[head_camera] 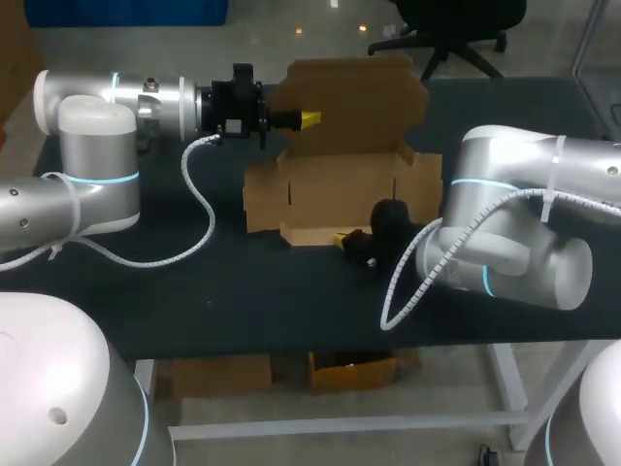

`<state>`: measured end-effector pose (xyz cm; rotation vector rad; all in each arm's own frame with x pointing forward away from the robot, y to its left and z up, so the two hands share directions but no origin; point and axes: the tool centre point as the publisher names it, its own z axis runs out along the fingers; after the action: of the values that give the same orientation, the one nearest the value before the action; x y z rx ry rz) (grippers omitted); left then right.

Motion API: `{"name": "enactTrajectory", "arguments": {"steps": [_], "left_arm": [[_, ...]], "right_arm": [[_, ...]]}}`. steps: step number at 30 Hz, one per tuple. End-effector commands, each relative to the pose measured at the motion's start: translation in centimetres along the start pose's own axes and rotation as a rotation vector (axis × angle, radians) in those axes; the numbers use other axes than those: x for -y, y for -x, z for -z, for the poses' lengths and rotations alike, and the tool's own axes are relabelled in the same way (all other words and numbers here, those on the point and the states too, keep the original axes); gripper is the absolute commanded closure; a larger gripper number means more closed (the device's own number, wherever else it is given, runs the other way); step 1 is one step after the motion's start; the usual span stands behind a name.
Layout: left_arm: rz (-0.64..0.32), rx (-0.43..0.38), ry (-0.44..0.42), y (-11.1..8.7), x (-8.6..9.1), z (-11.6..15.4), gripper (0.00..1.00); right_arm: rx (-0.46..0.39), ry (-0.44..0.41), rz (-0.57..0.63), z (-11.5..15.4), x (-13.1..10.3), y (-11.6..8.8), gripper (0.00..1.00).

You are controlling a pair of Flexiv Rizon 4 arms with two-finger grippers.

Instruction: Assemble the packaging by folding the flat box into shape, placing the metal phone stand inside, and closing the box properly

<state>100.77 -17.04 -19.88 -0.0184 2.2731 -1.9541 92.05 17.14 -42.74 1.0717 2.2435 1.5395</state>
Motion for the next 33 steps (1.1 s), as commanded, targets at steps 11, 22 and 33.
{"name": "enactTrajectory", "arguments": {"steps": [11, 22, 33], "left_arm": [[-0.002, 0.003, -0.003, -0.1, 0.0, 0.0, 1.00], [-0.002, 0.003, -0.003, -0.1, 0.0, 0.0, 1.00], [-0.044, 0.005, 0.007, -2.9, 0.6, 0.5, 1.00]], "right_arm": [[0.013, 0.007, -0.004, -0.5, 0.5, -0.3, 1.00], [0.013, 0.007, -0.004, -0.5, 0.5, -0.3, 1.00], [0.013, 0.007, -0.004, -0.5, 0.5, -0.3, 1.00]]}}
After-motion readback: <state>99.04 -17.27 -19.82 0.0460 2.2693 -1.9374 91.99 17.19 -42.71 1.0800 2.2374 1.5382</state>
